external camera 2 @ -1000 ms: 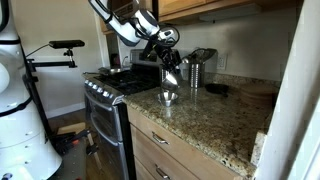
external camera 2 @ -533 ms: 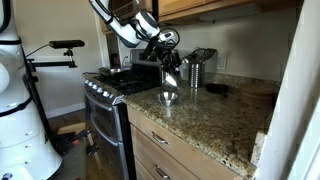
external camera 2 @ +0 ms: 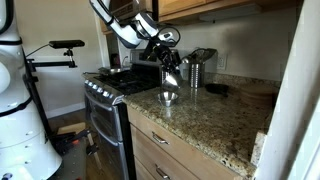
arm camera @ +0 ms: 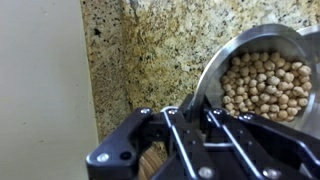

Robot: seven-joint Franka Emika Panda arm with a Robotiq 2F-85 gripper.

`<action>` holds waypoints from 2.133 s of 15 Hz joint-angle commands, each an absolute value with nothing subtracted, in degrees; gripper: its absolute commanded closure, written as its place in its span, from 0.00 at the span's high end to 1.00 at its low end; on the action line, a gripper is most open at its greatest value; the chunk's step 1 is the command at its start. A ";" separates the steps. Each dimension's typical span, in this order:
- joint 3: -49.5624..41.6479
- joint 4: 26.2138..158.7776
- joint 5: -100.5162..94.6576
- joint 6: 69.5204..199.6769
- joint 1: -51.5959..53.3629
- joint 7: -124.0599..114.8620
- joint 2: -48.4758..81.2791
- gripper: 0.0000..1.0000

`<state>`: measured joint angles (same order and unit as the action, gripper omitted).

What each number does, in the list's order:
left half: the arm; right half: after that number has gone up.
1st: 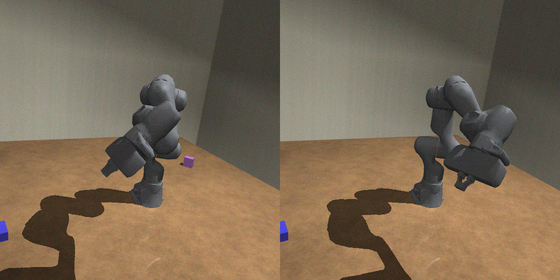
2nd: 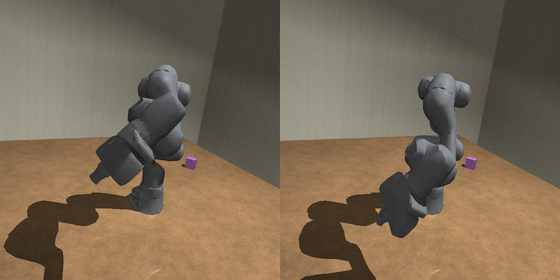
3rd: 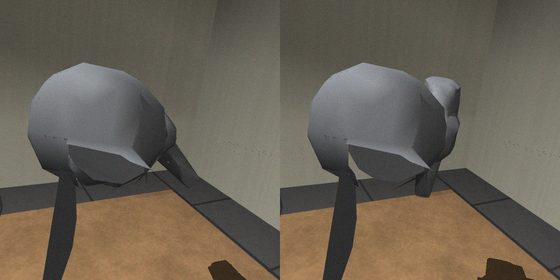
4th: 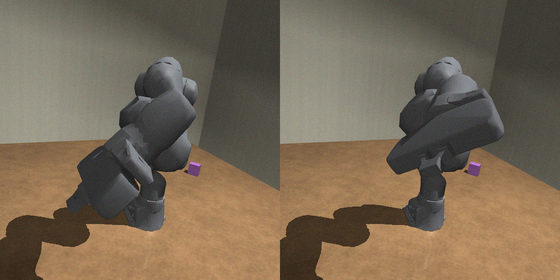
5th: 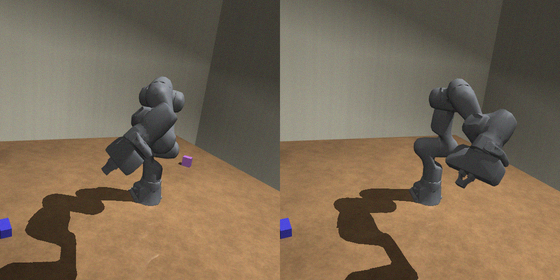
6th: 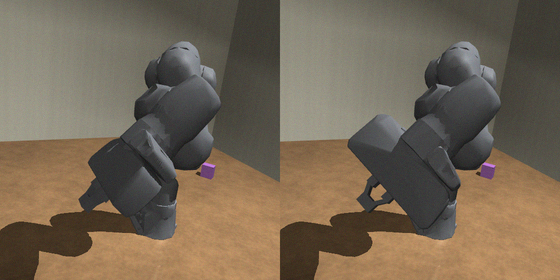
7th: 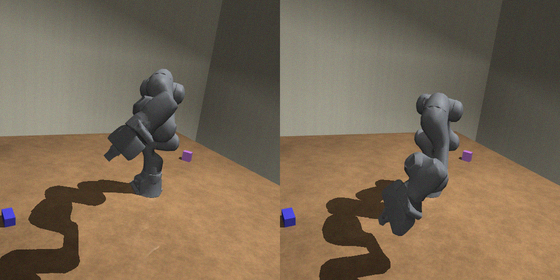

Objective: Pour the contents in the right silver bowl into the other

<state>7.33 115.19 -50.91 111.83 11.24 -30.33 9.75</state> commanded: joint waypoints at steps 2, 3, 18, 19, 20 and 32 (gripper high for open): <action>8.29 113.67 -55.33 105.92 13.28 -31.67 9.71 0.06; 8.66 113.54 -55.75 105.22 13.53 -31.74 9.71 0.06; 10.12 114.08 -57.59 104.81 14.36 -31.39 12.61 0.06; 10.07 114.03 -57.64 104.75 14.39 -31.40 12.82 0.06; 10.03 113.97 -57.69 104.69 14.42 -31.38 12.93 0.06; 10.42 113.49 -63.17 100.95 15.75 -33.50 14.30 0.06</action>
